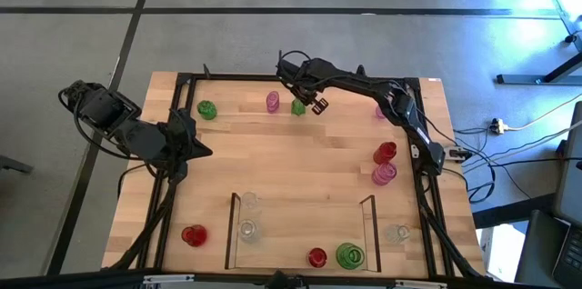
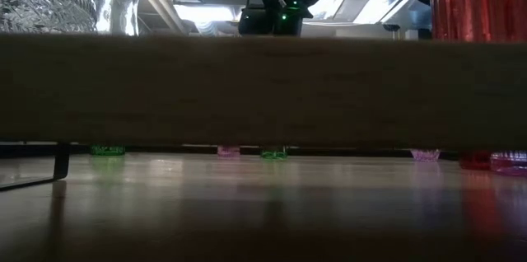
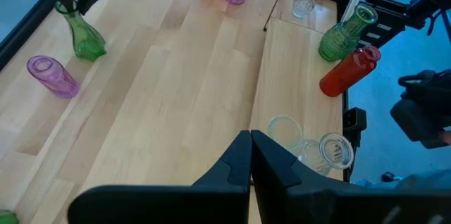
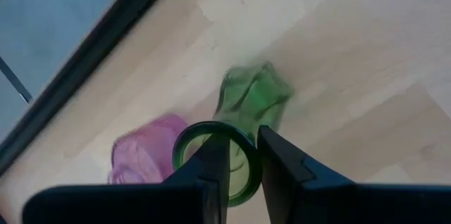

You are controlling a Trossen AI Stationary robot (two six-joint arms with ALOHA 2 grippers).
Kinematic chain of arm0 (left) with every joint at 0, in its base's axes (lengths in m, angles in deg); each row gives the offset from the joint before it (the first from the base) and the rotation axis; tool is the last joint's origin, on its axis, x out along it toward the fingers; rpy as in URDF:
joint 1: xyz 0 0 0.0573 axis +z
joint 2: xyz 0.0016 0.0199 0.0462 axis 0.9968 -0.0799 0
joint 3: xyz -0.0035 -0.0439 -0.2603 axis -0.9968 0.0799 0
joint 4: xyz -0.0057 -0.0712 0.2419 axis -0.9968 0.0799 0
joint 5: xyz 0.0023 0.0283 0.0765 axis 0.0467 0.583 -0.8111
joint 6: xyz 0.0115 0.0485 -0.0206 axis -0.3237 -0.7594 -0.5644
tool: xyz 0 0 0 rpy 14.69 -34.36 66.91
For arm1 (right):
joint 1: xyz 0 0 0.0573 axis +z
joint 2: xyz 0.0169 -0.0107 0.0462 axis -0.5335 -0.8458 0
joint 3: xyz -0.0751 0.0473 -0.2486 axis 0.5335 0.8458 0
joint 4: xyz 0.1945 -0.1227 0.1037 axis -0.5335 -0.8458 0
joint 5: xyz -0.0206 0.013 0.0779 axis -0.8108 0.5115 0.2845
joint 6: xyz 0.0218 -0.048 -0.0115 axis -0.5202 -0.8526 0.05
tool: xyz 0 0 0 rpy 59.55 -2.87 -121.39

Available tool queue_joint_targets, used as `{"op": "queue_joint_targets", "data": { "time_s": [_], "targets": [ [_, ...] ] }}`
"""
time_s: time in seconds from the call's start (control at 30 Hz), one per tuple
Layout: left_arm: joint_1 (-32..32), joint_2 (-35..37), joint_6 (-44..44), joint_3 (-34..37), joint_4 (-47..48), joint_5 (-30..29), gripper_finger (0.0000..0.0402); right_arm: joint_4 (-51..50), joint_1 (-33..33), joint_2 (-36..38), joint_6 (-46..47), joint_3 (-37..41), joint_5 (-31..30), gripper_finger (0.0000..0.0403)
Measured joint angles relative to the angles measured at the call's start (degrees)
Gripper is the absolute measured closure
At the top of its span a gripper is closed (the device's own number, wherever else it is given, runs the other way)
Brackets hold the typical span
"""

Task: Sort vases onto shelf
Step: Put the right green vase aligned with the other green vases on the shelf

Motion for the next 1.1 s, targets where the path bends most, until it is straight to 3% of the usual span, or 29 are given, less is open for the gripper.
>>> {"op": "queue_joint_targets", "data": {
  "time_s": [0.2, 0.37, 0.6, 0.87, 1.1],
  "targets": [
    [0.0, 0.0, -0.2, 0.0, 0.1, 0.0, 0.0401, -0.2, 1.2, 0.0, -1.6, 0.0, 0.4, 0.0346],
    [0.0, 0.0, -1.1, 0.0, 0.2, 0.0, 0.0401, -0.2, 1.5, 0.0, -5.7, 0.0, 1.3, 0.0391],
    [0.0, 0.0, -1.0, 0.0, 0.1, 0.2, 0.0401, -0.2, 2.1, 0.2, -11.4, 0.0, 2.7, 0.0396],
    [0.0, 0.0, -1.1, 0.0, 0.0, 0.8, 0.0401, -7.5, 5.4, 2.2, -26.6, 0.3, 5.5, 0.04],
    [0.0, 0.0, -1.5, 0.0, 0.0, -0.3, 0.0401, -11.5, 10.3, 8.9, -39.4, 0.2, 3.6, 0.0401]
  ]
}}
